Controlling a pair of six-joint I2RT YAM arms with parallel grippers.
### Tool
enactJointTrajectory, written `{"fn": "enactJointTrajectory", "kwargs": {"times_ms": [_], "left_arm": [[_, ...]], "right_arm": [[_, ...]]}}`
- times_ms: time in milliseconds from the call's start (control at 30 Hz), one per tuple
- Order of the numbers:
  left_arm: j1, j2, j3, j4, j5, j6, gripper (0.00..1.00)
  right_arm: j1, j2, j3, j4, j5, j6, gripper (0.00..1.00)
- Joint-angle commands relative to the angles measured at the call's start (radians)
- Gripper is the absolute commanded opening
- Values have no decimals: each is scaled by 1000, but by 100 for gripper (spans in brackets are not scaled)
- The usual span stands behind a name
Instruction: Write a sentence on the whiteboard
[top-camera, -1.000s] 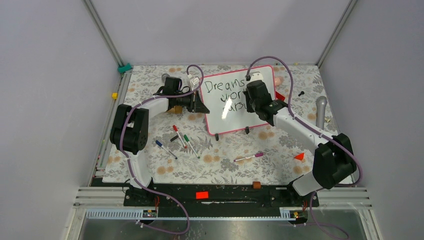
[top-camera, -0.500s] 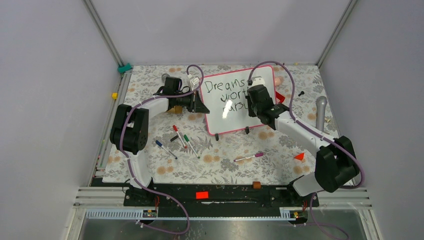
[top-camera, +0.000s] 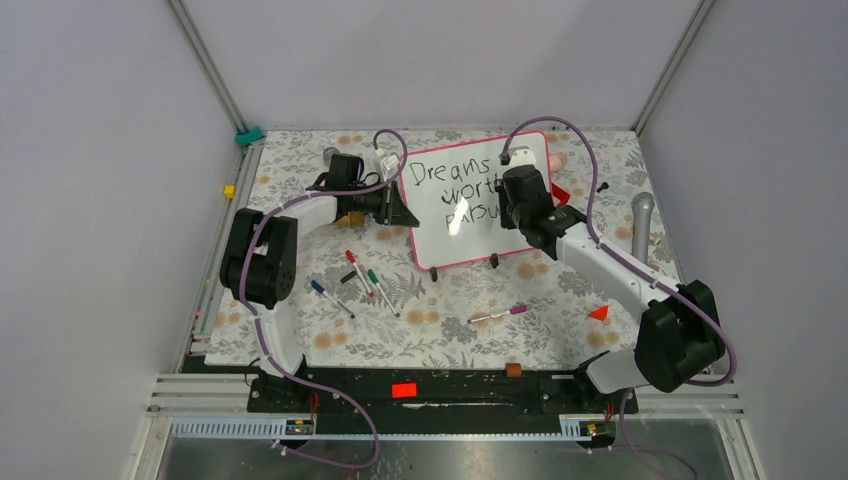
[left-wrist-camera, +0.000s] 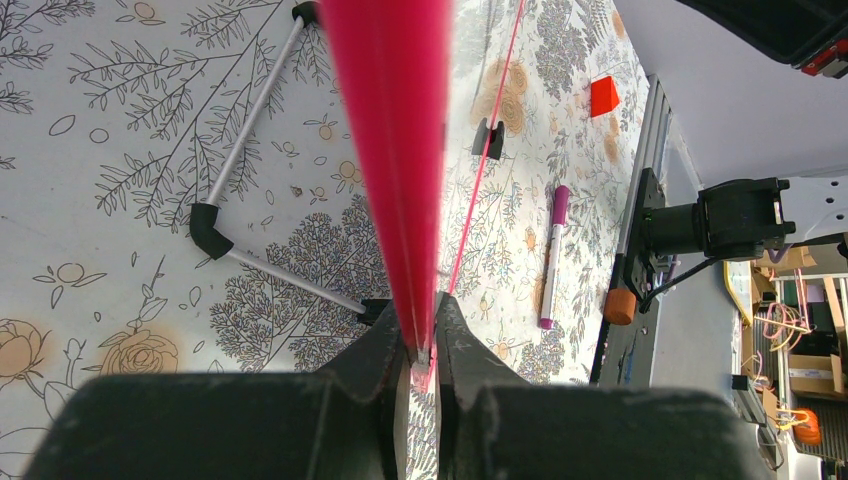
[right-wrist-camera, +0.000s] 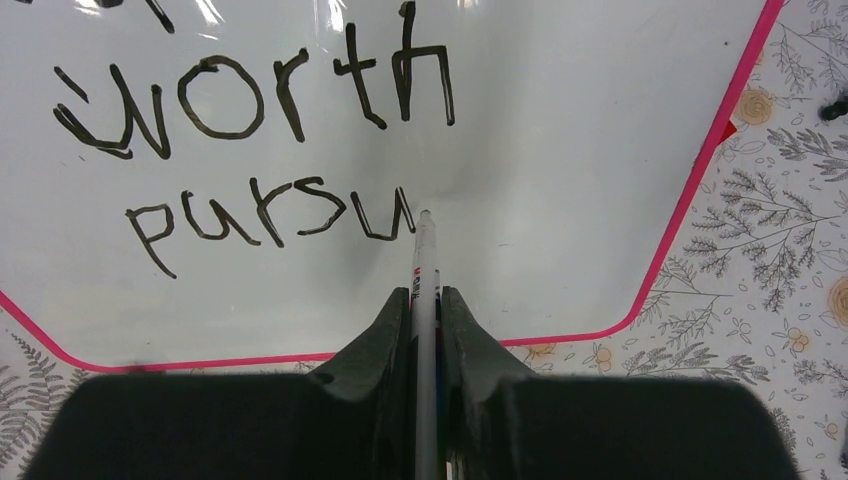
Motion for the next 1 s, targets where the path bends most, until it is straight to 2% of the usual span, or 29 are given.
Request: {"fn": "enactJointTrajectory", "kwargs": {"times_ms": [0,600,967], "left_arm": [[-49,99,-55,-172,-261,97,0],[-48,100,-52,-177,-260,96,0],[-48,101,-53,-177,-258,99,0]], "right_arm": [[-19,-1,61,34,14,-13,0],[-51,90,103,48,-7,2,0],[-53,2,68,3,0,3,0]]}}
